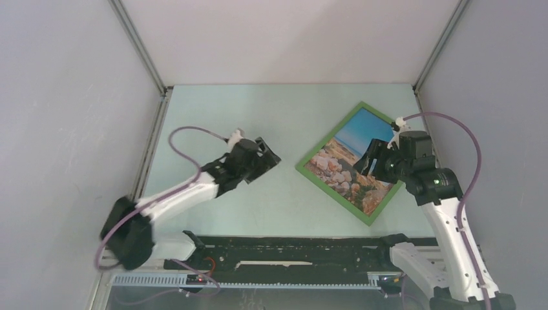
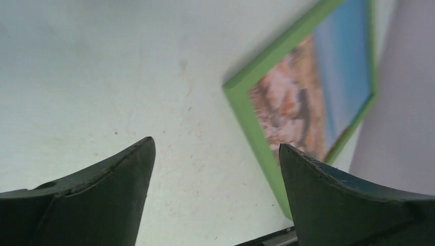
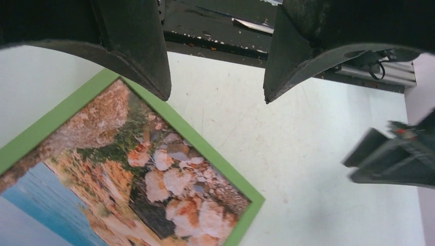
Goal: Put the photo into the frame
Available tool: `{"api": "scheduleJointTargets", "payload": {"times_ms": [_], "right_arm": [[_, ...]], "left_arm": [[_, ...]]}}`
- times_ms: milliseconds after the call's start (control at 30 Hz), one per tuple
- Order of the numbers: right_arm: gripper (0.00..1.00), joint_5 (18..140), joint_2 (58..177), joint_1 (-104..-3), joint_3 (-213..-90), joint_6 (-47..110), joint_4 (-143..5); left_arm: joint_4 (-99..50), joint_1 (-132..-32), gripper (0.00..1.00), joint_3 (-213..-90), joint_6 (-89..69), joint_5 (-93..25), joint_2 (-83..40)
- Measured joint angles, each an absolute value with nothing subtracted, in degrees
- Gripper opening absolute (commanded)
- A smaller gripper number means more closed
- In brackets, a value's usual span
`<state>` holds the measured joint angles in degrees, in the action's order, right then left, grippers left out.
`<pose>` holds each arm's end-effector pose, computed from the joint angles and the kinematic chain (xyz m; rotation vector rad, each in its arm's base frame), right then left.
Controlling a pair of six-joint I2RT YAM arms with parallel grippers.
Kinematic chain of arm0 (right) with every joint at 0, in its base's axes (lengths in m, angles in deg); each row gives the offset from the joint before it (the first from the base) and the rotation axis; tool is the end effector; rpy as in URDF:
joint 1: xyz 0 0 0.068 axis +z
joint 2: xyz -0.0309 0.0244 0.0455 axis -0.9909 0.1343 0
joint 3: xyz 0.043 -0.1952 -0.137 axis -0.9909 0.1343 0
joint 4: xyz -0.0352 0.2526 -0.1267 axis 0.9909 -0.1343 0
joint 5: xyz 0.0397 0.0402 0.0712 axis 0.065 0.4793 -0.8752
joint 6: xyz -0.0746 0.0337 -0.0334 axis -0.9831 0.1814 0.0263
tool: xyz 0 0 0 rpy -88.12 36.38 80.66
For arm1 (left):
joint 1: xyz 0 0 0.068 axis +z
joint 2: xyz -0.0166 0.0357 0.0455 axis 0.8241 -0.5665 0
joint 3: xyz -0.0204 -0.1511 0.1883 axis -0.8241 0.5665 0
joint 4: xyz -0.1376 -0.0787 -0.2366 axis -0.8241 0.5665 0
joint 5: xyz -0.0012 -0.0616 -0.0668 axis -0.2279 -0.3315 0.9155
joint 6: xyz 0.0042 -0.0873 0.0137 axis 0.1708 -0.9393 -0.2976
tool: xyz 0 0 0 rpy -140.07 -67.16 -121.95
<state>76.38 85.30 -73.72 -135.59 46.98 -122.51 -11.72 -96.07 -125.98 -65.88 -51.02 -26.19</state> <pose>0.2278 0.0487 0.2935 0.1886 2.3531 0.4794 0.2707 -0.2160 0.1352 -0.6443 2.3802 -0.7184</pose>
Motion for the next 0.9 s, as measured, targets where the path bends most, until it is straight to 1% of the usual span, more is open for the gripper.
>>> {"api": "scheduleJointTargets", "payload": {"times_ms": [67,167,233,333,367,467,600,733,900], "right_arm": [[0.77,77.4,84.4,-70.4,-137.6,47.2,-123.9],[0.85,77.3,82.2,-65.1,-140.7,47.4,-124.6],[0.9,75.9,79.4,-62.6,-142.6,47.8,-124.6],[0.97,74.6,75.2,-61.9,-146.3,48.1,-124.5],[0.99,74.3,74.2,-61.9,-147.8,48.1,-124.5],[1.0,74.1,72.1,-61.9,-154.3,47.3,-124.6],[1.0,74.6,71.4,-61.9,-160.5,44.8,-124.7],[1.0,75.7,70.2,-61.9,-162.8,42.0,-124.7],[0.99,76.7,68.0,-61.9,-162.2,40.0,-123.8]], "left_arm": [[-7.9,-96.5,0.93,-126.2,-61.2,-55.9,-16.3],[-4.9,-96.9,0.94,-127.9,-51.4,-62.0,-1.9],[-5.2,-97.0,0.99,-129.4,-42.1,-64.2,7.2],[-5.7,-97.0,1.0,-132.7,-30.2,-65.7,17.1],[-5.7,-97.0,1.0,-134.2,-27.4,-66.2,19.0],[-4.9,-97.0,1.0,-140.6,-18.4,-69.2,22.4],[-3.2,-97.0,1.0,-144.6,-11.0,-71.9,24.6],[-1.4,-97.0,1.0,-145.3,-6.3,-73.9,27.2],[-0.4,-97.0,1.0,-145.3,-2.6,-78.7,29.9]]}}
